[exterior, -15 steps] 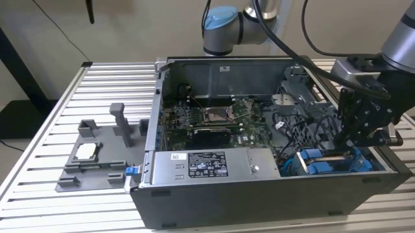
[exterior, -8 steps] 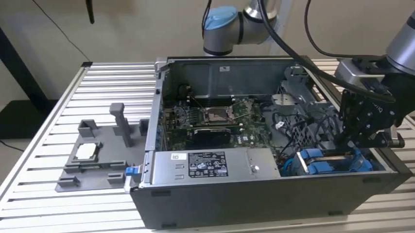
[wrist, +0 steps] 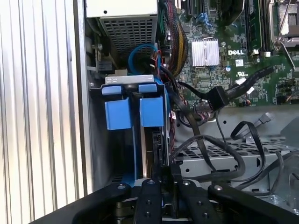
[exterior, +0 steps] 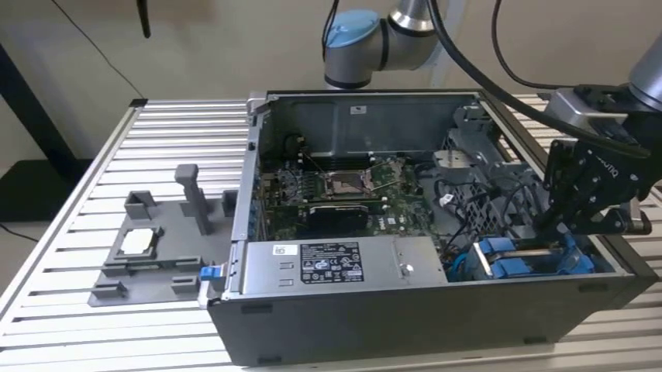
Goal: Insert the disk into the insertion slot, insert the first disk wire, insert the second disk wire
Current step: 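Insert the first disk wire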
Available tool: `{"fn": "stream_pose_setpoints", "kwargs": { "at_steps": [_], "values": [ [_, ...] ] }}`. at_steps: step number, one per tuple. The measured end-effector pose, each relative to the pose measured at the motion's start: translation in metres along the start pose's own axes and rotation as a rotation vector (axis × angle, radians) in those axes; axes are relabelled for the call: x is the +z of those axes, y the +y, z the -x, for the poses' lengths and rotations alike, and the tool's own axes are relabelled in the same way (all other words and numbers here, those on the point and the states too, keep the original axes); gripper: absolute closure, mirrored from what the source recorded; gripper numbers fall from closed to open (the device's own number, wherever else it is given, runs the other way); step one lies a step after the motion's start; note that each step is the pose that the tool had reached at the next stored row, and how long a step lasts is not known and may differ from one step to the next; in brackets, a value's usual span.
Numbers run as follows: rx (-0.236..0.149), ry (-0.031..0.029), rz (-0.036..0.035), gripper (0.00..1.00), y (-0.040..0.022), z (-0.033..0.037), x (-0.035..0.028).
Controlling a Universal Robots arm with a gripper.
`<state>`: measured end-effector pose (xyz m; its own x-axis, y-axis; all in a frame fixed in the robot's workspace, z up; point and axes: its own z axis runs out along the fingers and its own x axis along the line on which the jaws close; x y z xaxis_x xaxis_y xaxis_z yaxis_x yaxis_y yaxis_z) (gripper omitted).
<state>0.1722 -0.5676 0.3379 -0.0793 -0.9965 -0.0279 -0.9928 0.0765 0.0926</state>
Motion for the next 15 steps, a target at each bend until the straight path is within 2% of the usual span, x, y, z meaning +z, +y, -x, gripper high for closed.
{"fn": "stream_pose_setpoints", "kwargs": {
  "at_steps": [3,10,11,12,14,15],
  "values": [
    [0.000,-0.0005,0.0041,0.81,-0.0022,-0.0016,0.0012],
    [0.000,-0.0024,0.0042,0.81,-0.0034,-0.0026,0.0060],
    [0.000,-0.0050,0.0043,0.80,-0.0033,-0.0025,0.0051],
    [0.000,-0.0082,0.0045,0.74,-0.0031,-0.0025,0.0023],
    [-0.001,-0.0079,0.0046,0.74,-0.0023,-0.0023,-0.0065],
    [-0.001,-0.0084,0.0048,0.67,-0.0018,-0.0022,-0.0108]
  ]
}}
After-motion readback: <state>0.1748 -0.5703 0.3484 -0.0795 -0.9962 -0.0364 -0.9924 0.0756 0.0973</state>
